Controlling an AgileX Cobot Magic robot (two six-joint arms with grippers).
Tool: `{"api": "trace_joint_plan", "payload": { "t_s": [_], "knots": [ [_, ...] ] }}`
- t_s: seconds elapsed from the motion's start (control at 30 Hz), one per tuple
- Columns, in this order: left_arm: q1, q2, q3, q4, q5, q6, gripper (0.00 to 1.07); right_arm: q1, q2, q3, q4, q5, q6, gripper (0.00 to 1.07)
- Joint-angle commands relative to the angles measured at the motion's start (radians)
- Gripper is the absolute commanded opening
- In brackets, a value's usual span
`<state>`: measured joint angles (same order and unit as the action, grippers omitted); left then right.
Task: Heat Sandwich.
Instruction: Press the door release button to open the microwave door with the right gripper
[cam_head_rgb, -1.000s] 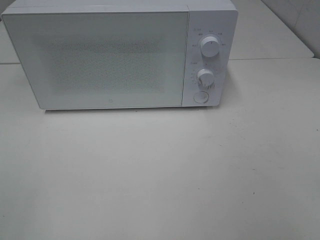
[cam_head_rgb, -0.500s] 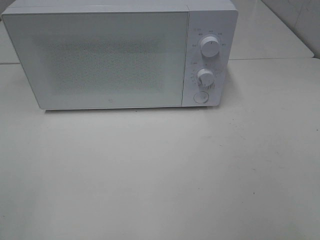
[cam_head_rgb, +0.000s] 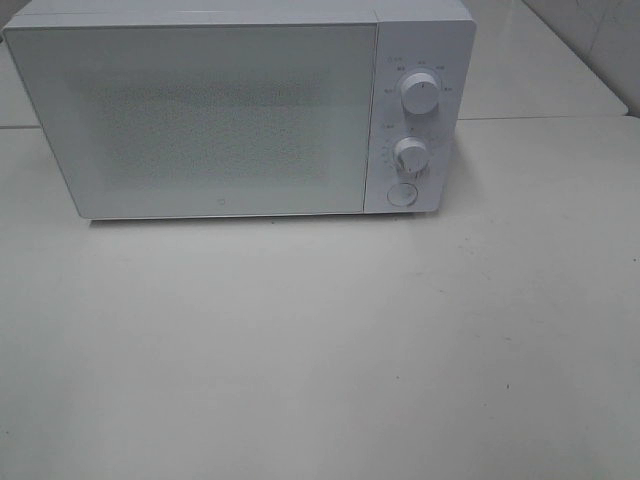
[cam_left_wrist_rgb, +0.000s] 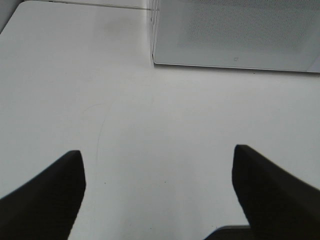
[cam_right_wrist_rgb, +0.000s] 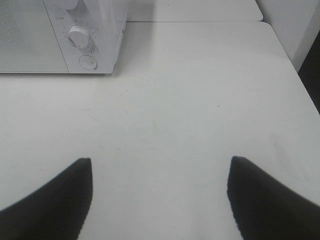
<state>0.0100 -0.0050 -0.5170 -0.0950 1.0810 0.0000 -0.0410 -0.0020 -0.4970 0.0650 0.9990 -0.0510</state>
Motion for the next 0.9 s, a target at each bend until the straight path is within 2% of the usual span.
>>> {"api": "trace_joint_plan", "payload": {
  "t_s": [0.03, 0.9],
  "knots": [
    [0.001, -0.007, 0.003, -0.005, -0.014, 0.000, 0.76, -0.005, -0.030, 0.001, 0.004, -0.003, -0.007, 0.74],
    [0.001, -0.007, 0.003, -0.005, -0.014, 0.000, 0.76, -0.005, -0.030, 0.001, 0.004, -0.003, -0.004, 0.74]
  ]
}}
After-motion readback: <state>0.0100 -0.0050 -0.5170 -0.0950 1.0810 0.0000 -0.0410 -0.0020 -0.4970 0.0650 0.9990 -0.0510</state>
